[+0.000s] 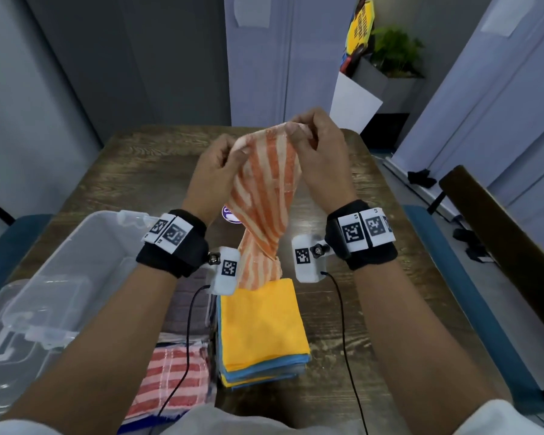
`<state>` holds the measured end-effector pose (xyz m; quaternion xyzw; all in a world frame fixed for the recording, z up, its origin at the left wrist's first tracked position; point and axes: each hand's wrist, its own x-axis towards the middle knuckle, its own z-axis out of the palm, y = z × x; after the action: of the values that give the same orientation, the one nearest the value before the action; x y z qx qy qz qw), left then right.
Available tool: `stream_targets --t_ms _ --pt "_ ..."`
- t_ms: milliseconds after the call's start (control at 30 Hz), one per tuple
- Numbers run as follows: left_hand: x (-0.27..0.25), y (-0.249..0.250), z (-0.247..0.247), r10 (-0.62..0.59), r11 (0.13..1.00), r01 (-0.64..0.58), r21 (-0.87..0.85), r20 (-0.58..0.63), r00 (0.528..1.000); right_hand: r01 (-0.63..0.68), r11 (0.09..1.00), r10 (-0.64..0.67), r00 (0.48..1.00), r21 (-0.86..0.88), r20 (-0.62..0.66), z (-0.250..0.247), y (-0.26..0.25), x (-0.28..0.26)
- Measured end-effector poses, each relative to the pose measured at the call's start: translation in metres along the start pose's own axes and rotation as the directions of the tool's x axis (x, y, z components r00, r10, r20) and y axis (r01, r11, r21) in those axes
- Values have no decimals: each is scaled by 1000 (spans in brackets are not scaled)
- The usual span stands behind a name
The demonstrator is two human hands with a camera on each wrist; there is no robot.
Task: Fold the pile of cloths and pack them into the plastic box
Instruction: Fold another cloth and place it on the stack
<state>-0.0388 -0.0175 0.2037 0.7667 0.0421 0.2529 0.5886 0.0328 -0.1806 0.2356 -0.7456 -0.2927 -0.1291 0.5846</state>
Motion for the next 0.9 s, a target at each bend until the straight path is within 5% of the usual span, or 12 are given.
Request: stream_targets --t_ms 267,533,633,733,900 --pt "11 52 -14 273 960 -262 97 -133 953 94 979 -71 989 182 -126 -9 -26 6" --pt "13 32 -29 270 939 -184 290 -291 918 58 980 -63 998 190 24 -5 -23 4" --pt "4 23 -28 224 896 -147 418 -142 964 8 979 -40 988 206 150 3 -13 -3" --pt "-9 21 -15 119 965 -150 217 153 981 -65 965 -2 968 256 251 13 -12 -9" --pt "-15 10 -4 80 976 -98 194 97 992 -179 956 127 967 234 222 21 -6 -18"
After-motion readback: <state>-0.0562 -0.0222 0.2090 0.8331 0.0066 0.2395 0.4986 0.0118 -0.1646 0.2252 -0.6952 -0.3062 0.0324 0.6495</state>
